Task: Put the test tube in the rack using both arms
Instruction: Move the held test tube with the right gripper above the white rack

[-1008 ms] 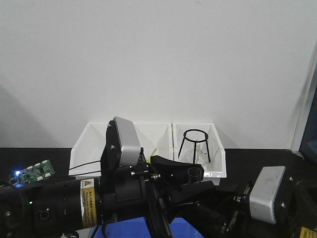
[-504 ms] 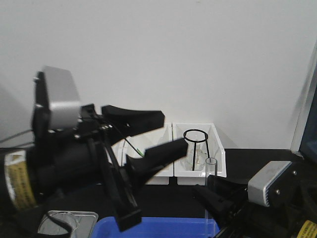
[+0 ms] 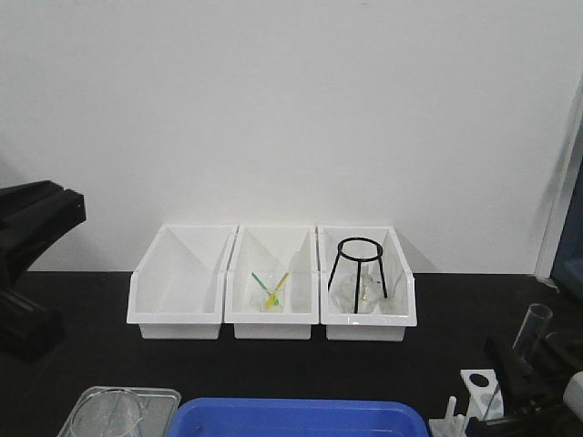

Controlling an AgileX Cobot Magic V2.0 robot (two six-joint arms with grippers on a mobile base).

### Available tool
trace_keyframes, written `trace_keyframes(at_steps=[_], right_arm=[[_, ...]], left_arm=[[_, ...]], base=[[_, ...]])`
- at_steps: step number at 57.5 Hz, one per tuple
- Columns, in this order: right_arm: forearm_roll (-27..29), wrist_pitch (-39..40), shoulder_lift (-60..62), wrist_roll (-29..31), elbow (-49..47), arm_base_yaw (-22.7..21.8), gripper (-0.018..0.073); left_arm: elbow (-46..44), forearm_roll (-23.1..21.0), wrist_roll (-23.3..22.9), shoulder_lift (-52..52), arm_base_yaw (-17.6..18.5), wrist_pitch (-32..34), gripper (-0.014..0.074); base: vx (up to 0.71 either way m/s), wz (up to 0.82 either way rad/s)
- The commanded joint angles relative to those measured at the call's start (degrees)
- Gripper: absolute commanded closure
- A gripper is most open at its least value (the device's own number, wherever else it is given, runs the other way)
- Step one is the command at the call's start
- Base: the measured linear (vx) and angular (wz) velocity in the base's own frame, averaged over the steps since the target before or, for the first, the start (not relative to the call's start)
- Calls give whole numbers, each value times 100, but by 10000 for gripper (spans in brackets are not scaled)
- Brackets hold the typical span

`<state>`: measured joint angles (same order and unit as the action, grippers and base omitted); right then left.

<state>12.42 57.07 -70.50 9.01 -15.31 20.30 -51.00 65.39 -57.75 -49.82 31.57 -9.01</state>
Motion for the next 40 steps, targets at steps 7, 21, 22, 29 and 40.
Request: trace_keyframes(at_steps=[7, 21, 22, 29, 40], right_arm=[[493, 668, 138, 568, -123, -23, 567], [181, 187, 138, -80, -123, -1058, 567], [-46, 142, 138, -279, -123, -1160, 567], [-1460, 263, 138, -1105, -123, -1564, 567], [-2000, 292, -41, -1297, -123, -1688, 567]], left_arm=[[-68, -31, -41, 124, 1, -147, 605], [-68, -31, -41, 111, 1, -147, 605], [-68, -31, -41, 111, 1, -147, 605], [-68, -31, -41, 111, 1, -147, 605], [-68, -31, -41, 112, 1, -147, 604]], base=[[0, 0], [0, 0], [0, 0], [0, 0], [0, 0]])
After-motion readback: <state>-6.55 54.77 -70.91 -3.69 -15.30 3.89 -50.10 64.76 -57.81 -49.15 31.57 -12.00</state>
